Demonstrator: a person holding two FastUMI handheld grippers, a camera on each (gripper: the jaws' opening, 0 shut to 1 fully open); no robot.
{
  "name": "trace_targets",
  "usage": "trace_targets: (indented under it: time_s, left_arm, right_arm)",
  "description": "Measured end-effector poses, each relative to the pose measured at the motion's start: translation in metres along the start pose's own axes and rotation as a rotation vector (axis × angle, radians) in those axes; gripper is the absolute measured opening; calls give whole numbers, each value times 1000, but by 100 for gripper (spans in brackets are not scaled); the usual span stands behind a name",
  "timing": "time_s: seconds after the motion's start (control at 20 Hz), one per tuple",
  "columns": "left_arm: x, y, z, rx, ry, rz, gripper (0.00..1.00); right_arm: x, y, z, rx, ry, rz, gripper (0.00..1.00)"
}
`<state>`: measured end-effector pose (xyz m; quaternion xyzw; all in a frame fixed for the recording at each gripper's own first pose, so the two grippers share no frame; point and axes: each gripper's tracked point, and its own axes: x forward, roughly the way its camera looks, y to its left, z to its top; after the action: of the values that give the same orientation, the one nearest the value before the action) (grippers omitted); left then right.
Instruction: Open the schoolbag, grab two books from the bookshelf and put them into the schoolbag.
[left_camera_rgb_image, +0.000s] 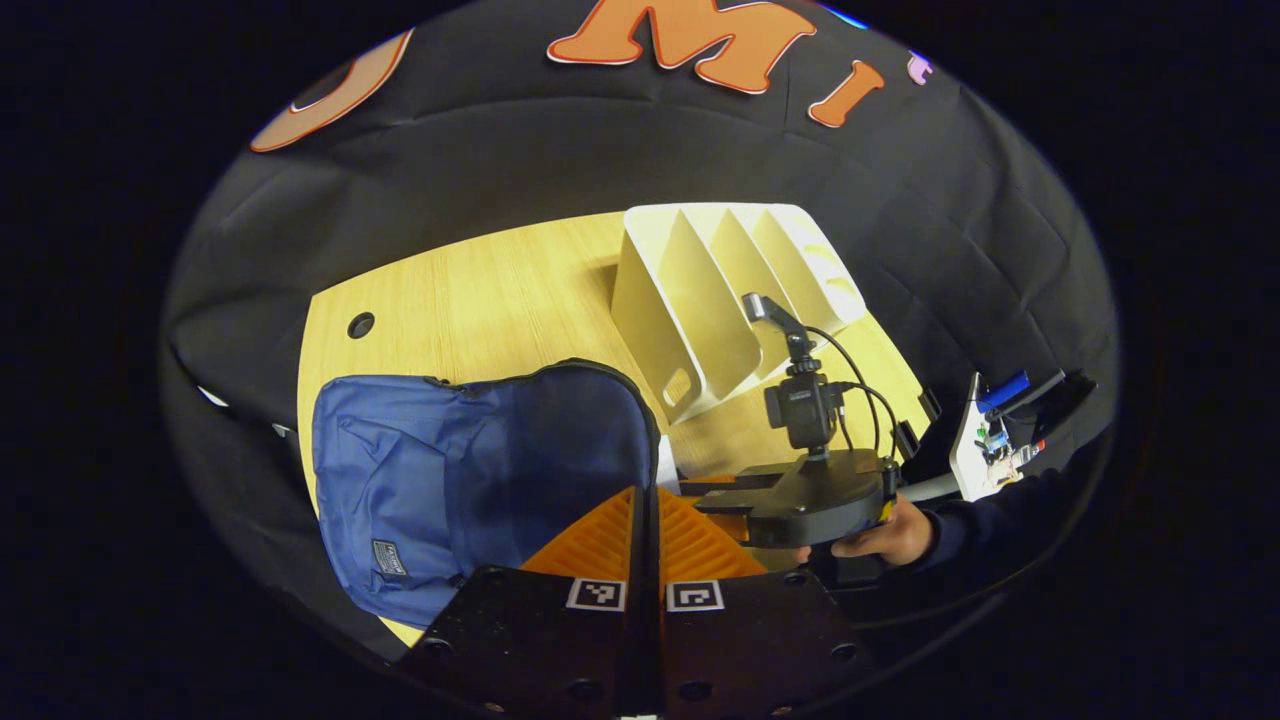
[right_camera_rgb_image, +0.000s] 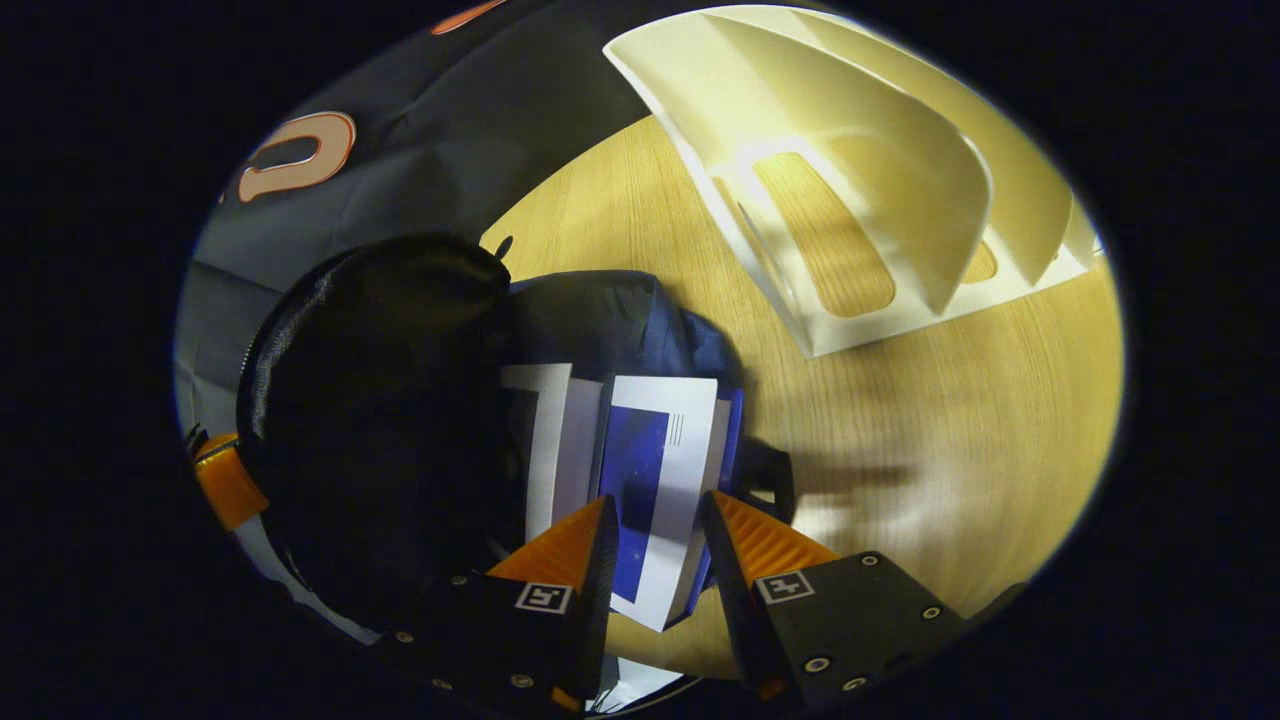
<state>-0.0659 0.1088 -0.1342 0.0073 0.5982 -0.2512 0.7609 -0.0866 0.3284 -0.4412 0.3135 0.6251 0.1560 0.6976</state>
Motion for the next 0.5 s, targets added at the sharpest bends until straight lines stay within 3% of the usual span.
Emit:
trace_targets:
  time_s: [0.45,0.5]
  left_arm:
    - [16,-23,-12,116,70,8,1]
    - [23,-21,-14,142,81,42,1]
  right_arm:
    - [-3,-1,-1,6,11,74,52]
    - [-3,-2,0,3,7,81,52]
